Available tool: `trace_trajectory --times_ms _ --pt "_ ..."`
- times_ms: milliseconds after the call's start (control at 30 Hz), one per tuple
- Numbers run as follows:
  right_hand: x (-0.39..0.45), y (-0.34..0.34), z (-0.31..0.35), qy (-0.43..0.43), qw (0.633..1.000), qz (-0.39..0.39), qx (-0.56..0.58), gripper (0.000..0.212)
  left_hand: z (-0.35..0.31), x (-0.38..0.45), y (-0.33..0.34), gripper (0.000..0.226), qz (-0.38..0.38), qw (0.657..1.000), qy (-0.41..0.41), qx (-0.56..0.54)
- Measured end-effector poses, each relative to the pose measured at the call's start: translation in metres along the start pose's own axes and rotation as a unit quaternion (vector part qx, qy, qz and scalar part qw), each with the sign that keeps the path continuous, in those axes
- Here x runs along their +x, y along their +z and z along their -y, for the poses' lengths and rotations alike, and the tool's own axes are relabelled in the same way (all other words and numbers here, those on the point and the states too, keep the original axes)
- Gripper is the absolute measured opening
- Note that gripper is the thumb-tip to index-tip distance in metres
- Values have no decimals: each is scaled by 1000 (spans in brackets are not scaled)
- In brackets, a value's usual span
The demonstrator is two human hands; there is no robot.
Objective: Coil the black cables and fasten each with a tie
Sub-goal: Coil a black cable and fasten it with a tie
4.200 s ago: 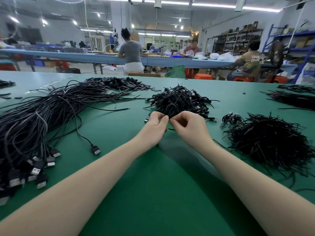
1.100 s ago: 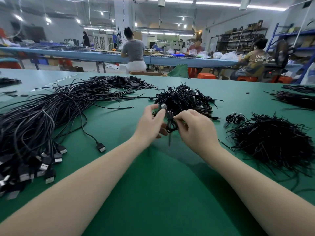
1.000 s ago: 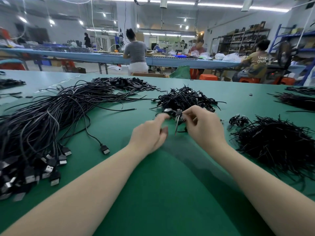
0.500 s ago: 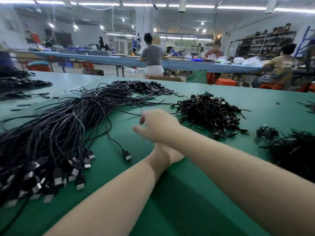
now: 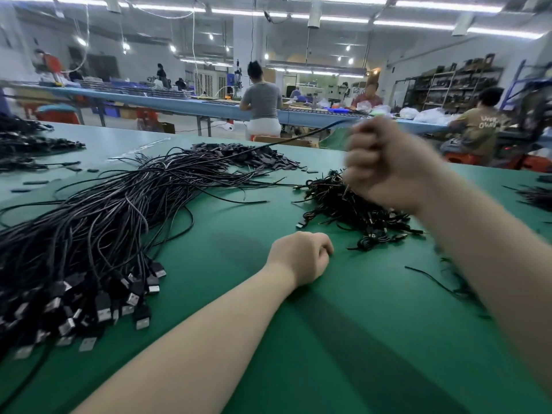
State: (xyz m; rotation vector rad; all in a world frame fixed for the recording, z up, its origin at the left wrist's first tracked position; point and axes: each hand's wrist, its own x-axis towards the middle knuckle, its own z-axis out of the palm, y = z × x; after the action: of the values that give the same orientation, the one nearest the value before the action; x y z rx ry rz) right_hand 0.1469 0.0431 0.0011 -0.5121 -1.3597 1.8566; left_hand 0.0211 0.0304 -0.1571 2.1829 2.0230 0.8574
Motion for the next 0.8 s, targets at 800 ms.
trace_trajectory --times_ms 800 --pt "-21 2 -51 44 983 -171 -45 16 -60 17 -58 37 -175 826 -41 -534"
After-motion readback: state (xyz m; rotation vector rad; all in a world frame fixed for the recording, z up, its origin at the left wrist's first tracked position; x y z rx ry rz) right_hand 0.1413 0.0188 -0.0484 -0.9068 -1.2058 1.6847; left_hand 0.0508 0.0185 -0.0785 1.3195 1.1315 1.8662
